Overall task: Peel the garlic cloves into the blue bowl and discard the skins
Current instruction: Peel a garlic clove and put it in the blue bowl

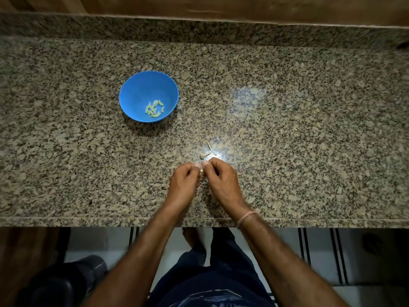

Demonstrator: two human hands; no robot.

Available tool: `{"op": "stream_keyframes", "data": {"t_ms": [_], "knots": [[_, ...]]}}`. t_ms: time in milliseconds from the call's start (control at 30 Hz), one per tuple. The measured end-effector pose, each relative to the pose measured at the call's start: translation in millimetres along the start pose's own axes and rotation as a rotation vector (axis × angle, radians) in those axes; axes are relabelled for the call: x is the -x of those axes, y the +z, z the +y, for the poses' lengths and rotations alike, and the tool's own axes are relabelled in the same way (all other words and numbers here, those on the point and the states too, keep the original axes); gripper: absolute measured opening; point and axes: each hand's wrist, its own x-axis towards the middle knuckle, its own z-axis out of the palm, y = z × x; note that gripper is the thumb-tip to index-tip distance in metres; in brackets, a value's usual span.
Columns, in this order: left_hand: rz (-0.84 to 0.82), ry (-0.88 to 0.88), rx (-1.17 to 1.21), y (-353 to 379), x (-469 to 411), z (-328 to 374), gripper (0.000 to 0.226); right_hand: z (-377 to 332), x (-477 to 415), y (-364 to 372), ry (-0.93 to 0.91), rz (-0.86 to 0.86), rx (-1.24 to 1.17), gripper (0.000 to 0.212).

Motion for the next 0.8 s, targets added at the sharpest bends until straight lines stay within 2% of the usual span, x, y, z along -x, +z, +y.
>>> {"op": "stream_keyframes", "data": {"t_ms": [33,67,100,133,167,233,267,333,400,467,533,600,633,667,800], "knots": [[-0.075,-0.142,0.176,-2,0,1,0.033,0,0,-2,-0.109,0.028,0.089,0.032],[-0.116,-0.224,0.257,-2,1,4,0.032,-1,-1,-3,-0.172,0.047,0.136,0.033],[-0.117,-0.215,0.229,-1,1,5,0.031,-3,-2,-3,-0.169,0.051,0.142,0.034],[-0.071,-0.114,0.103,1,3,6,0.03,-4,-2,-4,-0.095,0.038,0.1,0.035],[0.01,0.062,-0.1,3,5,5,0.028,-6,-3,-4,0.032,0.015,0.006,0.035],[0.152,0.396,-0.42,5,7,0,0.023,-10,-3,-5,0.327,-0.068,-0.277,0.029],[0.177,0.49,-0.501,5,6,-2,0.021,-12,-4,-5,0.445,-0.113,-0.388,0.028],[0.167,0.546,-0.574,2,2,-9,0.022,-11,-2,-5,0.57,-0.174,-0.482,0.032],[0.131,0.454,-0.47,1,3,-9,0.025,-8,1,-2,0.485,-0.152,-0.412,0.032],[0.05,0.208,-0.211,2,4,-6,0.032,-5,6,0,0.227,-0.064,-0.165,0.033],[-0.036,-0.036,0.032,3,2,-5,0.036,-5,6,0,0.006,0.001,-0.024,0.036],[-0.09,-0.187,0.234,3,2,-3,0.035,-4,3,-1,-0.079,0.03,0.037,0.039],[-0.084,-0.185,0.24,3,3,-1,0.035,-5,2,-2,-0.058,0.032,0.041,0.04],[-0.051,-0.108,0.151,4,5,-1,0.036,-7,1,-3,0.008,0.013,-0.003,0.04],[0.16,0.49,-0.489,1,6,-7,0.027,-14,-2,-6,0.536,-0.171,-0.502,0.033]]}}
